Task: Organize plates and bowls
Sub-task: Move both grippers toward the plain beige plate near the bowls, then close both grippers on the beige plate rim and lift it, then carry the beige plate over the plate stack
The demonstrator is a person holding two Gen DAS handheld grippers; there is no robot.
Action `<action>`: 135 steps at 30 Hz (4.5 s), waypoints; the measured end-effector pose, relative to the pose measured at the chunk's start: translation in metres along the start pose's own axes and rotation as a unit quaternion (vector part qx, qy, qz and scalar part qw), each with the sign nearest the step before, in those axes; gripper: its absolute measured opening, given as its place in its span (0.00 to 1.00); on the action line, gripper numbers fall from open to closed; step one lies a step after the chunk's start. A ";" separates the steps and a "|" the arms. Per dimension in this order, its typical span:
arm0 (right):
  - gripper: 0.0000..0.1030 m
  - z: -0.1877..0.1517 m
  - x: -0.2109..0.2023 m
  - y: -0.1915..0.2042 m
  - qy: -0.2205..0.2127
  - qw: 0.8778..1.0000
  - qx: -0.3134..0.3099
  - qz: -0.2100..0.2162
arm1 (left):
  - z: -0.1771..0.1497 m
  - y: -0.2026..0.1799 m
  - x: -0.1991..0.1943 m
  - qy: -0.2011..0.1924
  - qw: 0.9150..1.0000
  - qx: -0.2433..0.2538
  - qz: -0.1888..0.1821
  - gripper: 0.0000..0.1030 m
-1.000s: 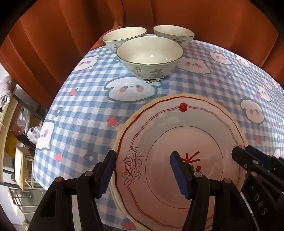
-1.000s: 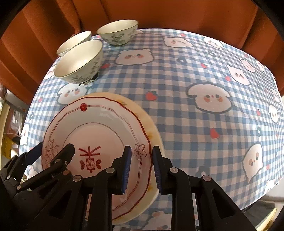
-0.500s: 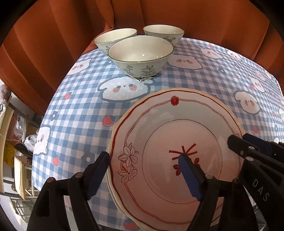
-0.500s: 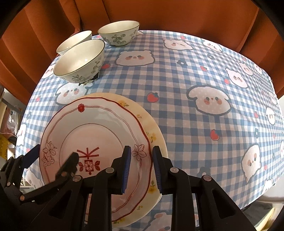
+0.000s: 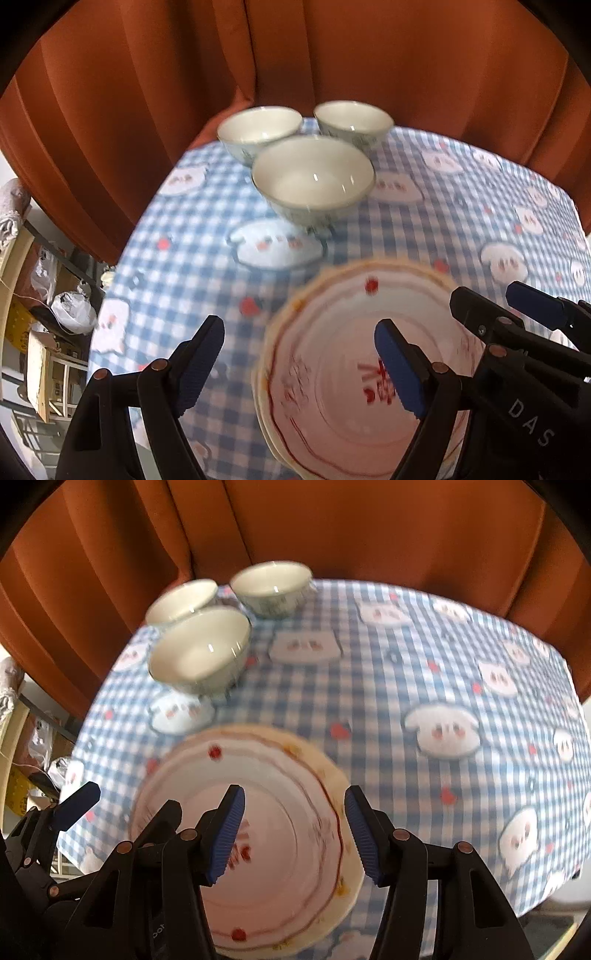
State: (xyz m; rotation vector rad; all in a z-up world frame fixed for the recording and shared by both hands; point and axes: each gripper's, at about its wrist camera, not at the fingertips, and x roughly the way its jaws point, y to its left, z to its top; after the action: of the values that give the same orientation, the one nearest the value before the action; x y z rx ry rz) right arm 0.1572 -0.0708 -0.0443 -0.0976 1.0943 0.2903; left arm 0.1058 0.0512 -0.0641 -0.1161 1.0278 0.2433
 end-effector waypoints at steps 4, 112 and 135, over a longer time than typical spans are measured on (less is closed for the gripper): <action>0.58 0.022 -0.002 0.005 -0.014 1.000 -0.004 0.012 | 0.021 0.005 -0.002 -0.018 1.000 -0.007 0.004 0.82; 0.25 -0.035 -0.042 -0.144 -0.033 0.992 0.093 -0.085 | -0.003 -0.178 -0.014 -0.009 0.990 0.107 -0.093 0.25; 0.25 -0.064 0.007 -0.180 0.046 0.992 0.102 -0.064 | -0.034 -0.211 0.022 0.049 0.989 0.121 -0.067 0.25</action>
State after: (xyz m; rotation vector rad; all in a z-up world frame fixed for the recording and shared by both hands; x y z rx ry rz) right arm 0.1552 -0.2564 -0.0920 0.0017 1.1974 0.0587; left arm 0.1419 -0.1565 -0.1041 0.0237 1.1352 -0.0118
